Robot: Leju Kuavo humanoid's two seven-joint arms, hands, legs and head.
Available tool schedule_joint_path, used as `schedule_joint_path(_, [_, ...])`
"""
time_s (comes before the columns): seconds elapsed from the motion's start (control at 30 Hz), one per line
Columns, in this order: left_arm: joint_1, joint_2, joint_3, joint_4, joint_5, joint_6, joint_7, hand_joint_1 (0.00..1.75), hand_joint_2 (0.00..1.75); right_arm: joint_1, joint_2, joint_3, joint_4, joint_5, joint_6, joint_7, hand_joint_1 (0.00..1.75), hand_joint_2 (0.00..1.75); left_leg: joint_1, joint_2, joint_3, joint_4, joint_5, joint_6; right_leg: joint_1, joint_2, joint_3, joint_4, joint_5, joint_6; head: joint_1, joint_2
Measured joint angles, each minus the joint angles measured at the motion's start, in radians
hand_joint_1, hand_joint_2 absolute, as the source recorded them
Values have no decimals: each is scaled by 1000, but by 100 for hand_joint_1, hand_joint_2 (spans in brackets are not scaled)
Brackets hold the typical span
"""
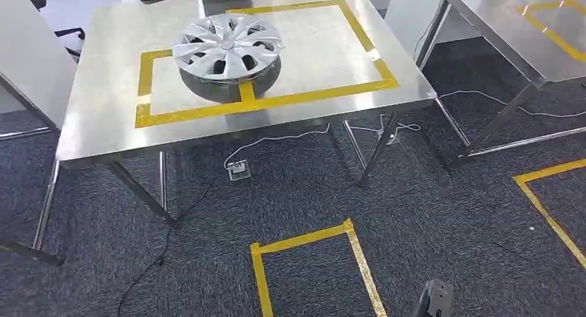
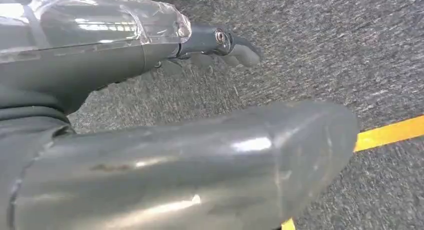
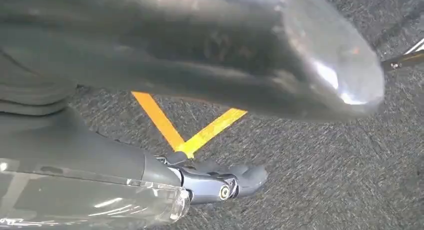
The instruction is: Take the parts from the cabinet and place them on the table.
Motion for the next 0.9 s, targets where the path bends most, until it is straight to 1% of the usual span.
schedule_joint_path(0.07, [0,0,0,0,1,0,3,0,0,-5,1,2,8,0,1,8,0,0,3,4,-7,-1,12,-15,3,1,-5,-6,-5,-6,-2,0])
schedule_joint_path(0.1, [2,0,0,0,2,0,4,0,0,-3,1,4,11,0,2,13,0,0,3,5,-8,0,17,-22,3,1,-10,-11,-1,-12,-2,0])
schedule_joint_path(0.13, [2,1,0,0,2,0,6,0,0,-1,5,10,16,0,2,19,0,0,6,4,-15,9,4,-26,-4,-5,-10,-22,11,-22,-3,0])
schedule_joint_path(0.17, [3,1,0,0,2,0,10,0,0,-1,8,13,19,2,2,23,0,0,5,-1,-29,39,-33,-30,0,-5,-15,-22,18,-31,-9,0])
schedule_joint_path(0.2, [2,2,0,0,2,0,13,0,0,0,10,16,23,3,2,29,0,0,7,-4,-54,102,-84,-32,2,-5,-24,-20,23,-35,-19,0])
schedule_joint_path(0.23, [2,4,0,0,2,-1,16,0,0,2,12,18,26,7,2,34,0,0,7,-5,-83,181,-130,-34,5,-5,-33,-17,26,-38,-27,0])
schedule_joint_path(0.27, [3,5,0,0,2,-2,21,0,0,5,13,20,31,12,3,39,0,0,6,-6,-109,257,-166,-36,8,-6,-41,-14,30,-41,-34,0])
schedule_joint_path(0.3, [4,6,0,0,2,-2,23,0,0,9,14,28,37,17,3,43,0,0,7,-6,-121,304,-176,-37,11,-8,-50,-9,33,-42,-39,0])
schedule_joint_path(0.33, [5,6,0,0,3,-2,23,0,0,12,15,32,40,20,3,43,0,0,6,-6,-111,302,-163,-36,13,-8,-58,-3,34,-41,-39,0])
schedule_joint_path(0.37, [6,6,0,0,5,-2,19,0,0,13,16,40,45,22,2,44,0,0,6,-5,-85,264,-134,-34,16,-8,-66,5,34,-41,-42,0])
schedule_joint_path(0.4, [6,6,0,0,5,-2,15,0,0,13,16,42,47,24,0,44,0,0,6,-5,-38,196,-97,-29,17,-7,-72,12,34,-41,-43,0])
schedule_joint_path(0.43, [5,7,0,0,5,-2,11,0,0,12,16,43,49,27,1,44,0,0,5,-5,18,109,-62,-22,19,-6,-76,18,34,-41,-44,0])
schedule_joint_path(0.47, [4,7,1,0,5,-2,11,0,0,11,16,50,51,27,4,44,0,0,0,-8,52,40,-67,-7,17,-6,-80,24,33,-39,-44,0])
schedule_joint_path(0.5, [3,8,1,0,5,-2,14,0,0,9,16,56,52,26,8,44,0,0,-3,-5,67,27,-67,-1,22,-6,-87,30,35,-33,-44,0])
schedule_joint_path(0.53, [3,6,1,0,1,-2,21,0,0,9,14,61,53,24,11,45,0,0,-5,-5,63,24,-64,-1,19,-7,-87,31,38,-27,-43,0])
schedule_joint_path(0.6, [3,5,1,0,-11,-2,31,0,0,11,13,68,54,21,18,50,0,0,-5,-7,62,15,-68,6,20,-6,-91,30,44,-17,-45,0])
schedule_joint_path(0.63, [3,3,1,0,-17,-2,35,0,0,13,12,71,55,20,20,51,0,0,8,-5,63,2,-59,14,23,-4,-96,34,38,-12,-45,0])
schedule_joint_path(0.67, [2,3,1,0,-24,-3,45,0,0,16,14,76,56,18,23,52,0,0,8,-5,62,-2,-53,18,20,-1,-101,50,17,-3,-42,0])
schedule_joint_path(0.7, [2,-1,1,0,-32,-4,61,0,0,19,13,84,57,9,25,55,0,0,9,-6,56,-2,-49,24,14,0,-122,104,-25,6,-32,0])
schedule_joint_path(0.73, [3,-1,0,0,-37,-5,75,0,0,21,13,86,60,1,26,62,0,0,8,-6,51,-2,-46,24,9,0,-151,178,-68,14,-26,0])
schedule_joint_path(0.77, [4,-1,0,0,-40,-5,86,0,0,24,14,90,65,-9,27,71,0,0,8,-6,46,-1,-43,24,6,0,-181,254,-104,20,-24,0])
schedule_joint_path(0.8, [5,0,0,0,-42,-3,91,0,0,30,14,93,70,-14,26,77,0,0,8,-6,40,-1,-38,23,3,0,-206,321,-131,25,-20,0])
schedule_joint_path(0.83, [6,2,0,1,-43,-2,94,0,0,34,14,93,73,-21,25,83,0,0,8,-7,35,0,-35,22,-1,0,-214,352,-134,28,-17,0])
schedule_joint_path(0.87, [6,4,0,1,-43,-2,94,0,0,35,13,95,76,-25,22,87,0,0,8,-7,31,1,-32,19,-2,0,-199,330,-111,29,-16,0])
schedule_joint_path(0.9, [7,5,0,1,-43,0,89,0,0,34,13,98,79,-29,19,92,0,0,8,-6,29,2,-31,16,-4,0,-162,264,-69,29,-13,0])
